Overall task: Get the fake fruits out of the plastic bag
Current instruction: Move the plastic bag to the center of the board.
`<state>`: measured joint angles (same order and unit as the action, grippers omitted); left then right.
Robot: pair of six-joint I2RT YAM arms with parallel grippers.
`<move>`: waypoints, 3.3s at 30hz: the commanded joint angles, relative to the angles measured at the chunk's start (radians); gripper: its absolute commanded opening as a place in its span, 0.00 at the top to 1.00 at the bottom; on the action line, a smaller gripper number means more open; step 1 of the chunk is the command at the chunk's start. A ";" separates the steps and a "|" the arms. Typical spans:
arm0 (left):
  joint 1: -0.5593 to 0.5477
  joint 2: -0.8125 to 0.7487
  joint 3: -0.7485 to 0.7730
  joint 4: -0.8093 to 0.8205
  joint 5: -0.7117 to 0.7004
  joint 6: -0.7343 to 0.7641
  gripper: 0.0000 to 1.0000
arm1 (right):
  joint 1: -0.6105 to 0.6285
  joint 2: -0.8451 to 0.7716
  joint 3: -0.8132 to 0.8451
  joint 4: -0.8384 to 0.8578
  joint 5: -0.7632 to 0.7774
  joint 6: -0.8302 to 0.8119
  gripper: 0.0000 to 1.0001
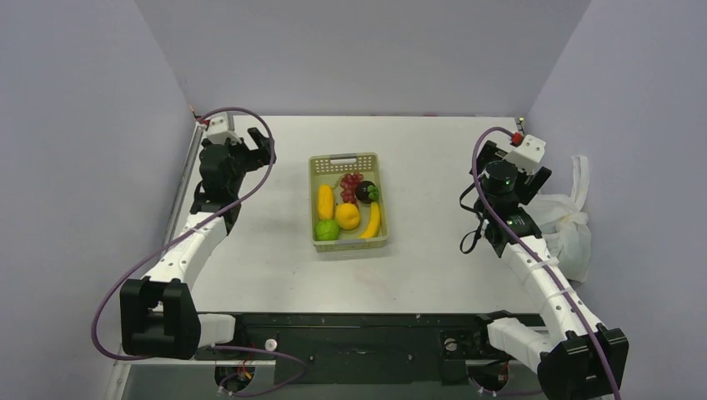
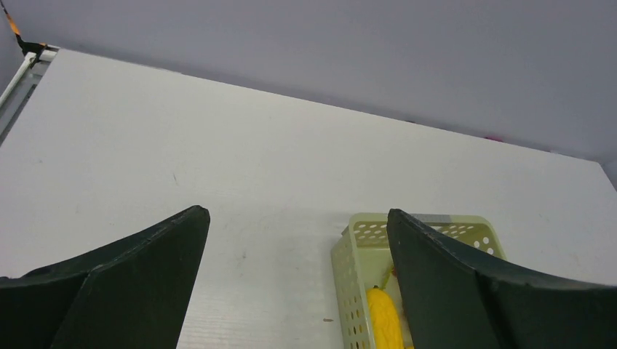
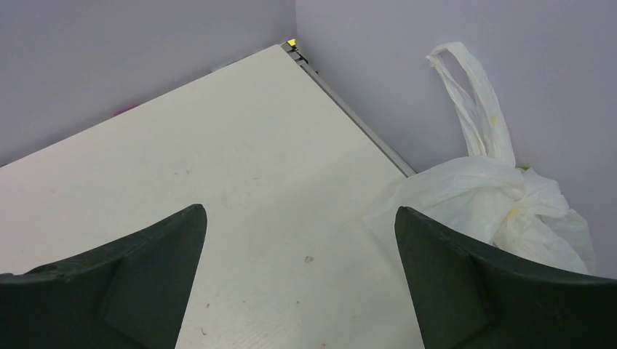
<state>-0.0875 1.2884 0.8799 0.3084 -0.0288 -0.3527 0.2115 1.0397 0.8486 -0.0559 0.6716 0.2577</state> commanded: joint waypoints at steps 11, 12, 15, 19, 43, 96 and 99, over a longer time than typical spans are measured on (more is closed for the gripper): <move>-0.072 -0.011 0.059 0.035 0.109 0.018 0.09 | 0.016 -0.036 -0.021 0.004 0.082 0.051 0.03; -0.074 -0.002 0.063 0.033 0.118 0.017 0.09 | 0.017 -0.036 -0.026 0.010 0.107 0.065 0.03; -0.074 0.017 0.067 0.030 0.138 0.020 0.09 | 0.016 -0.030 -0.024 -0.014 0.181 0.110 0.03; -0.082 0.040 0.073 0.023 0.157 0.037 0.09 | 0.013 -0.031 -0.053 -0.014 0.341 0.146 0.03; -0.088 0.025 0.075 0.028 0.212 0.033 0.09 | -0.324 0.123 -0.100 -0.052 0.255 0.247 0.02; -0.096 0.096 0.128 -0.025 0.262 0.034 0.10 | -0.387 0.265 -0.064 -0.008 -0.187 0.278 1.00; -0.096 0.099 0.130 -0.020 0.276 0.027 0.11 | -0.322 0.262 -0.033 -0.072 -0.165 0.288 1.00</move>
<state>-0.1780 1.3842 0.9550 0.2577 0.2089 -0.3145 -0.1837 1.3220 0.7334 -0.0406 0.4446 0.5533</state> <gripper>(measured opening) 0.897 0.004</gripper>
